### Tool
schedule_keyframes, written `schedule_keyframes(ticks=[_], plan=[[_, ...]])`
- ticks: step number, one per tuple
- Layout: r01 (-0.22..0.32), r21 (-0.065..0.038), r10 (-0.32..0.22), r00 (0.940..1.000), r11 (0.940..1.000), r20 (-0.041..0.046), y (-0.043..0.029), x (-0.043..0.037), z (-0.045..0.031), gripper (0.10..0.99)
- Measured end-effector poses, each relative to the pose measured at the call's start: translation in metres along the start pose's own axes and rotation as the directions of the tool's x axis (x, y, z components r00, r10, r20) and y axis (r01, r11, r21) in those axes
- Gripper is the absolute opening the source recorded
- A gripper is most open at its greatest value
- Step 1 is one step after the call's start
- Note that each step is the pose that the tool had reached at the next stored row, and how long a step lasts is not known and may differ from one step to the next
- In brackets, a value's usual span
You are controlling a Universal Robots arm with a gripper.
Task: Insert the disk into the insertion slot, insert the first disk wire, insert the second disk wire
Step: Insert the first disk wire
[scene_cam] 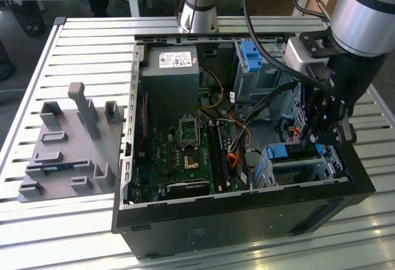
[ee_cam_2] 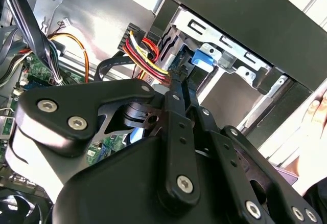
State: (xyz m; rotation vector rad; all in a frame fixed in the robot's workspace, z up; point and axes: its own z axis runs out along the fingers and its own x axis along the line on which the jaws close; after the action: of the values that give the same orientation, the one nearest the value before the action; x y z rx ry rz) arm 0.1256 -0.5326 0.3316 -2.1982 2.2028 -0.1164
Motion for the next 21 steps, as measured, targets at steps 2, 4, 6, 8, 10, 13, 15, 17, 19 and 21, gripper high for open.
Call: schedule_keyframes(ticks=[2,4,6,8,10,13,15,17,19,21], plan=[[0.0,0.0,0.0,1.0,1.0,-0.0001,0.0,0.0,0.0006,0.165],[0.0,0.0,0.0,1.0,1.0,-0.0001,0.0001,-0.0001,0.0014,0.165],[0.0,0.0,0.0,1.0,1.0,-0.0001,0.0002,-0.0001,0.0025,0.165],[0.0,0.0,0.0,1.0,1.0,-0.0002,0.0002,-0.0001,0.0035,0.165],[0.0,0.0,0.0,1.0,1.0,-0.0007,0.0003,-0.0001,0.0042,0.165],[0.0,0.0,0.0,1.0,1.0,-0.0004,0.0003,-0.0001,0.0045,0.165],[0.0,0.0,0.0,1.0,1.0,-0.0002,0.0003,-0.0001,0.0046,0.165],[0.0,0.0,0.0,1.0,1.0,0.0008,0.0004,-0.0002,0.0051,0.176],[0.0,0.0,0.0,1.0,1.0,0.0003,0.0004,-0.0002,0.0049,0.235],[0.0,0.0,0.0,1.0,1.0,-0.0002,0.0004,-0.0001,0.0045,0.235]])
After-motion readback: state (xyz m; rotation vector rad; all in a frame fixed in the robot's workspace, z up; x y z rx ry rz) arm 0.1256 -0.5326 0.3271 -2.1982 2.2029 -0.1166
